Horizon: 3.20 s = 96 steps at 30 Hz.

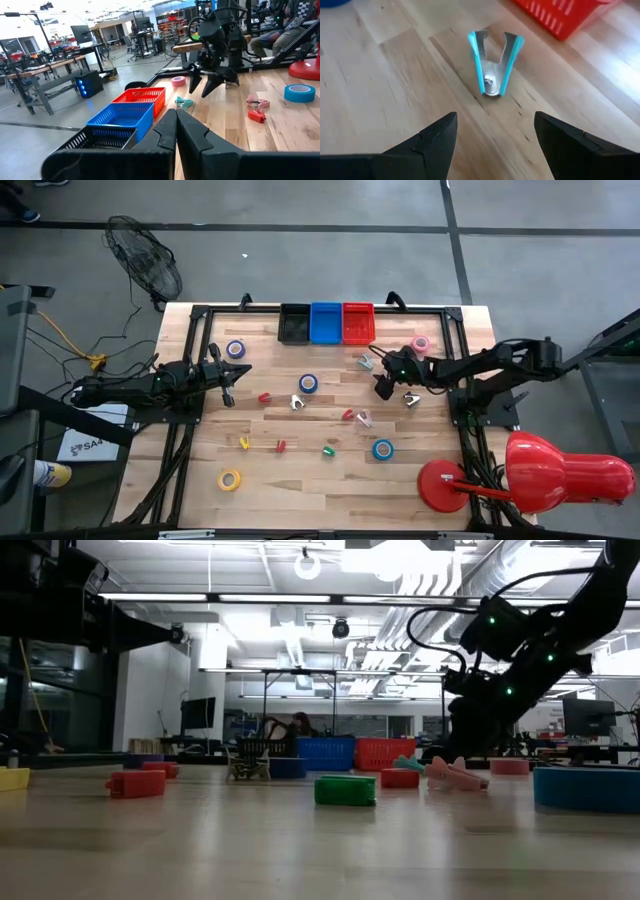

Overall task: Pick and place Stapler, Stapler remover, tape
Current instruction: Put the light blue staple remover into the red bin, then put the dark gray staple remover into the red bin

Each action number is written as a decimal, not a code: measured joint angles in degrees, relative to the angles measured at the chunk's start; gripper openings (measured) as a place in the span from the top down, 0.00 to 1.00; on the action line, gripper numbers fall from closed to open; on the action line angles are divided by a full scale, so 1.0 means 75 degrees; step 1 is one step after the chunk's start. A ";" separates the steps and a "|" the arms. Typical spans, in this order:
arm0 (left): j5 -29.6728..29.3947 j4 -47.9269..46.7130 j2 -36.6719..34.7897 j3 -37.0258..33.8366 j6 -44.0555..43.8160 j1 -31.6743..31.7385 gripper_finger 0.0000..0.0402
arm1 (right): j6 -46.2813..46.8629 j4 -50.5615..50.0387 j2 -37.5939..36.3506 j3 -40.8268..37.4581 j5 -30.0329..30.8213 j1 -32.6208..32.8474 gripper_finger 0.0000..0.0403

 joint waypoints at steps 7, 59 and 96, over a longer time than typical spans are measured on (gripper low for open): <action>0.0001 0.0000 -0.0001 0.0000 0.0000 0.0000 0.99 | -0.0215 0.1142 0.0938 -0.0017 -0.0011 0.0000 0.36; -0.0001 0.0000 0.0002 -0.0001 0.0000 -0.0001 0.99 | -0.0328 -0.3332 0.1053 0.3958 0.0383 -0.1019 0.80; -0.0001 -0.0003 -0.0001 0.0001 -0.0003 0.0001 0.99 | 0.2725 -0.5018 0.3571 0.6657 -0.1380 -0.2602 0.54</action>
